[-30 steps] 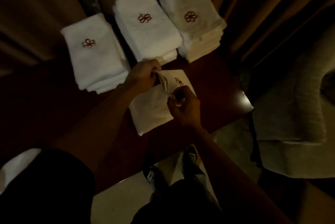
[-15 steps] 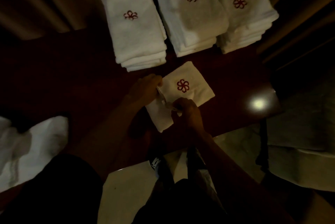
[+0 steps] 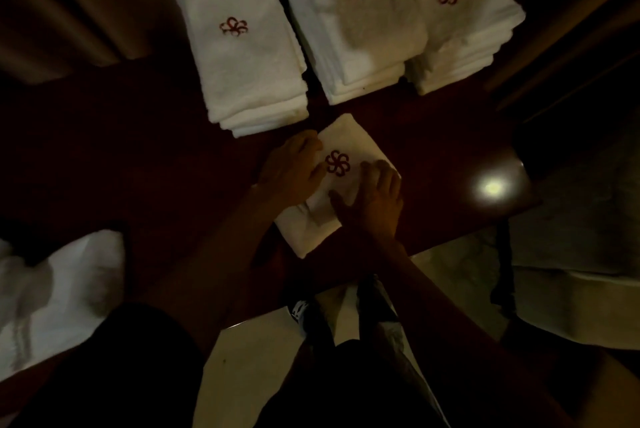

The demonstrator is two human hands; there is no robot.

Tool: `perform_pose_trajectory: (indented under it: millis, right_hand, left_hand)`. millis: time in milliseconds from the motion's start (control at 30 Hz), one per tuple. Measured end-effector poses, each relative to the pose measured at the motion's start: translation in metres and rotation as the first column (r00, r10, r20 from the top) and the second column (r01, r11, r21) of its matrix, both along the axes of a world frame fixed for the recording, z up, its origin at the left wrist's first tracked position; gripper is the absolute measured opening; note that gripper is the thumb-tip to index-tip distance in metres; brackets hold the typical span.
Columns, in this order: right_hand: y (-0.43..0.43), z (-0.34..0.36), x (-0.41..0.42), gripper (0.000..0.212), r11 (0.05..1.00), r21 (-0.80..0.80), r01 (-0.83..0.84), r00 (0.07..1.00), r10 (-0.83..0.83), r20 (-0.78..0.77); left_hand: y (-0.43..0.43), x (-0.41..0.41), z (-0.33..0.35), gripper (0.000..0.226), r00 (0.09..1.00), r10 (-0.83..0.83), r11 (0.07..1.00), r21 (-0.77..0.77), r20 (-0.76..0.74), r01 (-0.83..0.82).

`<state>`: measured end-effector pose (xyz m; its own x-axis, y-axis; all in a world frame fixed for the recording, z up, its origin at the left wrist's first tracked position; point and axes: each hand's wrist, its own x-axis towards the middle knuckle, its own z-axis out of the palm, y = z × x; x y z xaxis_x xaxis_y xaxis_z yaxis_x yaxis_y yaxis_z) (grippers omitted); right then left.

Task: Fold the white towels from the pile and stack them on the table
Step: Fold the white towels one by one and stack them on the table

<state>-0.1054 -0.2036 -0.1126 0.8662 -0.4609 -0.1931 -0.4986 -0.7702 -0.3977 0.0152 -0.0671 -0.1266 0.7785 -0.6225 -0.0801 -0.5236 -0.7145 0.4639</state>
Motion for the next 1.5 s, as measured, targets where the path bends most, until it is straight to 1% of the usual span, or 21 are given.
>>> perform_pose_trajectory:
  millis: [33,67,100,167,333,467,600,667,733,800,867,933,967,1067,1167,1233,1267,1300,1367,1433,1500]
  right_hand:
    - [-0.002,-0.005,-0.001,0.099,1.000,0.017,-0.020,0.994,0.022,-0.108]
    - [-0.003,-0.008,-0.002,0.110,0.998,0.041,-0.043,0.984,0.050,-0.173]
    - [-0.005,-0.012,-0.003,0.117,0.996,0.069,-0.056,0.977,0.069,-0.201]
    - [-0.006,-0.018,-0.005,0.123,0.992,0.111,-0.065,0.972,0.088,-0.219]
    - [-0.009,-0.030,-0.007,0.127,0.988,0.121,-0.091,0.960,0.119,-0.255]
    - [-0.018,-0.036,-0.010,0.126,0.982,0.143,-0.122,0.956,0.155,-0.249]
    - [-0.030,-0.040,-0.001,0.125,0.971,0.151,-0.186,0.947,0.218,-0.235]
    - [-0.042,-0.036,0.006,0.125,0.959,0.145,-0.244,0.933,0.273,-0.234]
    - [-0.050,-0.027,0.008,0.122,0.953,0.144,-0.267,0.938,0.291,-0.189]
    - [-0.048,-0.021,0.002,0.120,0.971,0.128,-0.203,0.970,0.217,-0.107]
    - [-0.041,-0.019,-0.007,0.116,0.987,0.155,-0.042,0.996,0.053,-0.067]
    - [-0.037,-0.020,-0.009,0.103,0.934,0.309,0.181,0.982,-0.151,-0.118]
    - [-0.036,-0.021,-0.008,0.094,0.892,0.367,0.264,0.964,-0.227,-0.140]
    - [-0.034,-0.022,-0.003,0.072,0.812,0.436,0.388,0.922,-0.336,-0.193]
    - [-0.037,-0.021,0.002,0.068,0.742,0.497,0.449,0.893,-0.376,-0.246]
    - [-0.041,-0.016,0.002,0.064,0.679,0.544,0.493,0.869,-0.412,-0.273]
    - [-0.042,-0.015,0.001,0.062,0.667,0.551,0.501,0.864,-0.425,-0.271]
    - [-0.043,-0.015,-0.002,0.059,0.671,0.550,0.496,0.866,-0.430,-0.256]
    - [-0.041,-0.013,-0.008,0.056,0.685,0.558,0.468,0.879,-0.428,-0.213]
    - [-0.037,-0.012,-0.013,0.060,0.674,0.600,0.431,0.888,-0.436,-0.148]
    - [-0.034,-0.009,-0.018,0.067,0.681,0.647,0.343,0.905,-0.424,-0.034]
  left_hand:
    - [-0.002,-0.004,-0.005,0.055,0.998,-0.017,0.999,0.032,-0.058,0.019]
    - [-0.003,-0.008,-0.010,0.065,0.993,-0.024,0.996,0.086,-0.112,0.034]
    - [-0.002,-0.011,-0.016,0.070,0.989,-0.023,0.988,0.145,-0.149,0.045]
    - [0.001,-0.017,-0.025,0.072,0.985,-0.016,0.966,0.252,-0.174,0.060]
    - [0.007,-0.029,-0.038,0.075,1.000,-0.022,0.939,0.344,-0.002,0.022]
    - [0.005,-0.032,-0.042,0.078,0.997,-0.011,0.930,0.368,0.072,-0.016]
    - [-0.002,-0.036,-0.042,0.079,0.996,0.075,0.915,0.392,0.057,-0.091]
    - [-0.011,-0.037,-0.037,0.081,0.989,0.148,0.911,0.392,-0.015,-0.131]
    - [-0.019,-0.033,-0.029,0.081,0.974,0.213,0.921,0.347,-0.076,-0.175]
    - [-0.025,-0.027,-0.020,0.073,0.953,0.282,0.925,0.296,-0.113,-0.239]
    - [-0.026,-0.023,-0.015,0.062,0.927,0.354,0.910,0.277,-0.127,-0.309]
    - [-0.023,-0.023,-0.014,0.055,0.896,0.415,0.893,0.261,-0.160,-0.367]
    - [-0.022,-0.023,-0.014,0.057,0.877,0.441,0.885,0.255,-0.193,-0.389]
    - [-0.021,-0.025,-0.009,0.073,0.812,0.496,0.866,0.234,-0.306,-0.441]
    - [-0.020,-0.028,-0.011,0.079,0.740,0.525,0.851,0.243,-0.420,-0.466]
    - [-0.017,-0.031,-0.013,0.073,0.695,0.534,0.840,0.210,-0.481,-0.501]
    - [-0.016,-0.034,-0.013,0.067,0.680,0.535,0.834,0.186,-0.501,-0.519]
    - [-0.016,-0.037,-0.011,0.063,0.670,0.537,0.828,0.171,-0.512,-0.534]
    - [-0.015,-0.045,-0.006,0.062,0.649,0.553,0.809,0.150,-0.523,-0.568]
    - [-0.012,-0.049,-0.002,0.065,0.625,0.560,0.779,0.091,-0.544,-0.620]
    - [-0.010,-0.053,0.003,0.064,0.631,0.554,0.764,0.032,-0.543,-0.644]
